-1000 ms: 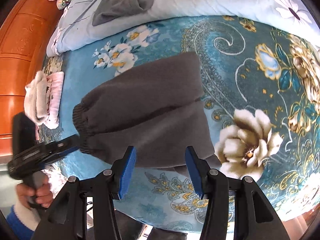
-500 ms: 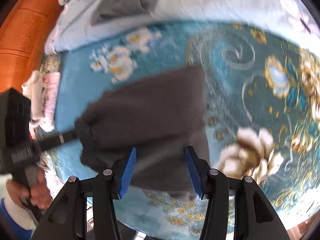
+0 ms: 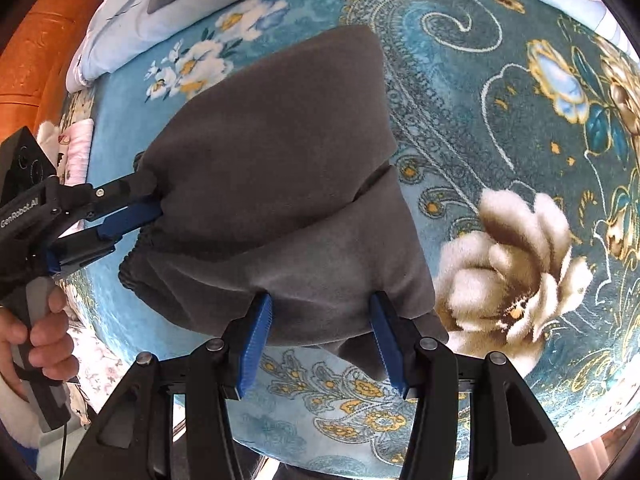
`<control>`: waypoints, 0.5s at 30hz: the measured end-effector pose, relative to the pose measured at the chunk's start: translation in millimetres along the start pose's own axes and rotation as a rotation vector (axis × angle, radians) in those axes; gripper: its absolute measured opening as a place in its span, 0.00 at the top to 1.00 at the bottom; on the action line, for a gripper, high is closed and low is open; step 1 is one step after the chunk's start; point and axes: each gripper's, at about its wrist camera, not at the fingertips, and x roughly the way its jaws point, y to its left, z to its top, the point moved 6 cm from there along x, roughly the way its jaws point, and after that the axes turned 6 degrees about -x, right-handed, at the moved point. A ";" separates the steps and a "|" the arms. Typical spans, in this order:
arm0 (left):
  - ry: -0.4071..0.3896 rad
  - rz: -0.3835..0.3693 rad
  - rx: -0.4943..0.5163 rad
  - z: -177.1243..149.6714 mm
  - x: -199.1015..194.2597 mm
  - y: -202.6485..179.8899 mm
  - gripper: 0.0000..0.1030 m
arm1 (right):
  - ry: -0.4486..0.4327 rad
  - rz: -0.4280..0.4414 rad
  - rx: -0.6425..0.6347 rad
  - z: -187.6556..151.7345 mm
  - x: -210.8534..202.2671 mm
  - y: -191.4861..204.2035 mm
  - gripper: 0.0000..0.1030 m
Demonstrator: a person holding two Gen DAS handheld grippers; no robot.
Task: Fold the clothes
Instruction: 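Grasp the folded sweatpants with the right gripper beside the left gripper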
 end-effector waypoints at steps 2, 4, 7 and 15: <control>0.012 -0.002 0.023 -4.9 -7.7 -5.6 0.56 | 0.016 -0.001 -0.008 -3.9 -1.0 -1.4 0.49; 0.002 -0.012 0.080 -13.4 -21.9 -11.8 0.54 | 0.053 -0.011 -0.022 -12.3 -0.7 -5.3 0.49; -0.048 0.074 0.148 -22.3 -41.5 -5.0 0.42 | 0.108 -0.026 -0.043 -24.9 -0.5 -11.1 0.49; -0.059 0.109 0.054 -15.7 -37.3 51.5 0.18 | -0.031 0.167 0.090 -16.3 -38.7 -33.5 0.33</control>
